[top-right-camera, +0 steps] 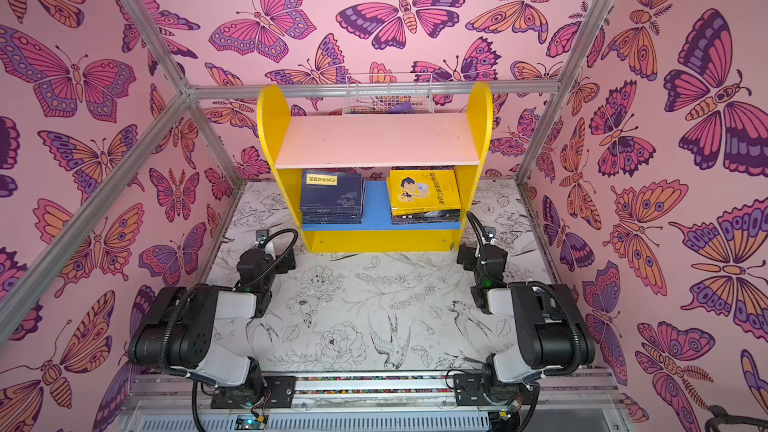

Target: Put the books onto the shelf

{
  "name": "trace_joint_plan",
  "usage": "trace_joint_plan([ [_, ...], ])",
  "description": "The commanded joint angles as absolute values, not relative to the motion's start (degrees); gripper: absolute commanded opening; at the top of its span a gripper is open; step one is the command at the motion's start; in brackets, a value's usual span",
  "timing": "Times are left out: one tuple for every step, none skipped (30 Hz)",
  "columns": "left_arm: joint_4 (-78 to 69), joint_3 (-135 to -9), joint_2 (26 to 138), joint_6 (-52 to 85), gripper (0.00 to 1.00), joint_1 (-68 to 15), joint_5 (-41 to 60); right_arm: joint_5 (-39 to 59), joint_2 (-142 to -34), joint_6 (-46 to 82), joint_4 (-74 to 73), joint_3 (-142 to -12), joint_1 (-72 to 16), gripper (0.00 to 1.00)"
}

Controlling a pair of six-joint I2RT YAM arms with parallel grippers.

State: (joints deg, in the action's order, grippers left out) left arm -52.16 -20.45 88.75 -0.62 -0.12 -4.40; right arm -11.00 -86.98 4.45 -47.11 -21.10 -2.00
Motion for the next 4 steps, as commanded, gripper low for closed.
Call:
trace_joint_plan([
  [-51.7,-21.4,88.9,-0.9,0.99,0.3,-1.9,-10.8,-86.1,3.8,-47.9,-22.1,-1.8,0.99],
  [-51.8,-21.4,89.0,-0.9,0.99,0.4,-1.7,-10.8,-86.1,3.7,-47.9,-22.1,-1.7,0.99],
  [-51.9,-21.4,89.0,-0.7,0.99,0.4,-1.4,-10.8,-86.1,3.8,-47.9,-22.2,-1.8,0.99],
  [-51.7,-21.4,88.9,-0.7,0.99,0.5,-1.4,-10.8,-86.1,3.8,-47.9,-22.2,-1.8,0.99],
])
